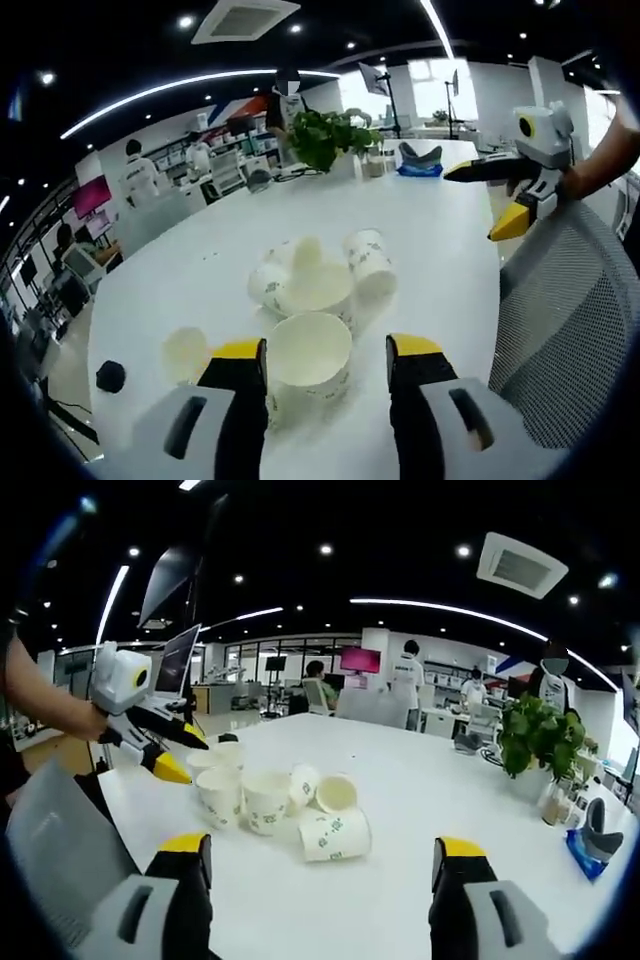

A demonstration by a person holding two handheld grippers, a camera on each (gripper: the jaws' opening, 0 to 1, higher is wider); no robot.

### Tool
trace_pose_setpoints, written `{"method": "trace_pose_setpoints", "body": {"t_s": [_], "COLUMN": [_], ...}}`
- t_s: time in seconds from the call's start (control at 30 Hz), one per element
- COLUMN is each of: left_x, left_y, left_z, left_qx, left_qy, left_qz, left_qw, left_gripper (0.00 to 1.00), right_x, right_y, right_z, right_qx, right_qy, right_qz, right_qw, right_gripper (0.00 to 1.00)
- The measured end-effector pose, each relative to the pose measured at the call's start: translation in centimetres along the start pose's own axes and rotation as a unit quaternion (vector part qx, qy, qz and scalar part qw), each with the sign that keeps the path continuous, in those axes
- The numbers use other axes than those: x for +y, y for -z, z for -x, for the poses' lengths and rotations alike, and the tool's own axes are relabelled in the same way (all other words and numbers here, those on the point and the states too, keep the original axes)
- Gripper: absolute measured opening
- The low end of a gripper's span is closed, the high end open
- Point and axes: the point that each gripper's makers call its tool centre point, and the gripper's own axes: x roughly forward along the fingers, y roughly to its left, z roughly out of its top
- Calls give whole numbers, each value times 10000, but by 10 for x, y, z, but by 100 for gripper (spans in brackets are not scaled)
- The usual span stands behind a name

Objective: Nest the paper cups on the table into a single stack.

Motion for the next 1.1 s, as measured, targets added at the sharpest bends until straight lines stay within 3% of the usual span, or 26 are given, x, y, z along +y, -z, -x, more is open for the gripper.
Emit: {"method": "trace_pose_setpoints", "body": {"t_s": [0.13, 0.43, 0.63, 0.9, 1.1], "left_x": [-2, -4, -11, -15, -15], "left_y": [8, 17, 18, 22, 25], "left_z": [-6, -19, -26, -35, -39], "left_qx": [215, 378, 477, 624, 724], "left_qy": [174, 365, 575, 684, 666], "left_qz": [-92, -249, -308, -270, -141], "left_qw": [9996, 9983, 9967, 9953, 9950], "left_gripper": [42, 37, 25, 21, 12], "right_x": [6, 7, 4, 2, 2], "right_y": [5, 4, 5, 6, 6], "right_z": [0, 0, 0, 0, 1], "right_qx": [168, 172, 164, 179, 192], "right_qy": [-132, -126, -78, -37, -12], "right_qz": [-126, -122, -128, -94, -93], "right_qw": [9997, 9997, 9998, 9998, 9998], "right_gripper": [89, 90, 89, 88, 87]}}
